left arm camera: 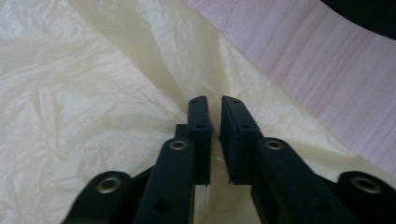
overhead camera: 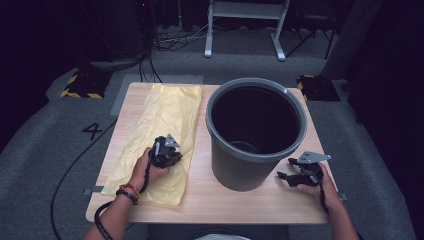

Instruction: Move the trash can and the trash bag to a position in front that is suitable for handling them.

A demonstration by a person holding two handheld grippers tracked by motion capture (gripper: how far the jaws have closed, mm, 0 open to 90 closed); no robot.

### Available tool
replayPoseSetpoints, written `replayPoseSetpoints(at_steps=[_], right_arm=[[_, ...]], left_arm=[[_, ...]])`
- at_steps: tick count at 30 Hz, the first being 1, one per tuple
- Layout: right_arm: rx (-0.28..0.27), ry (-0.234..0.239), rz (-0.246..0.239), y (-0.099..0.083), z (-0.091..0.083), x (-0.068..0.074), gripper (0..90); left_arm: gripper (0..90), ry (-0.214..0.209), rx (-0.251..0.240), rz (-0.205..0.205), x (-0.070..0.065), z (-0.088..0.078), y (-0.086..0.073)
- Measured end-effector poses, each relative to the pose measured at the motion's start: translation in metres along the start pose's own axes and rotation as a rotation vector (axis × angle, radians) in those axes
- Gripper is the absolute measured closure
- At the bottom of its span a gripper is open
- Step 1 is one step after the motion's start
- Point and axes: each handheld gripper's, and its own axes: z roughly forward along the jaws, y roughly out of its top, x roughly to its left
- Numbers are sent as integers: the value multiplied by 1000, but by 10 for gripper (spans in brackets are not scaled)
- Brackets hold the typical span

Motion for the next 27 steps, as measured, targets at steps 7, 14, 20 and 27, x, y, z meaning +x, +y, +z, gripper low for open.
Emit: replayPoseSetpoints(at_steps=[7,14,20,27], right_arm=[[-2,-2,-2,0,0,0,226],[-2,-4,-3,0,0,1,226],[-2,-1,-4,0,0,1,232],[-1,6,1,0,1,0,232]], left_arm=[[451,32,-23,-20,-18,-2,20],[221,113,-41,-98,-4,17,45],[228,155,24,-133,9,37,47],[515,71,0,-162,14,29,35]])
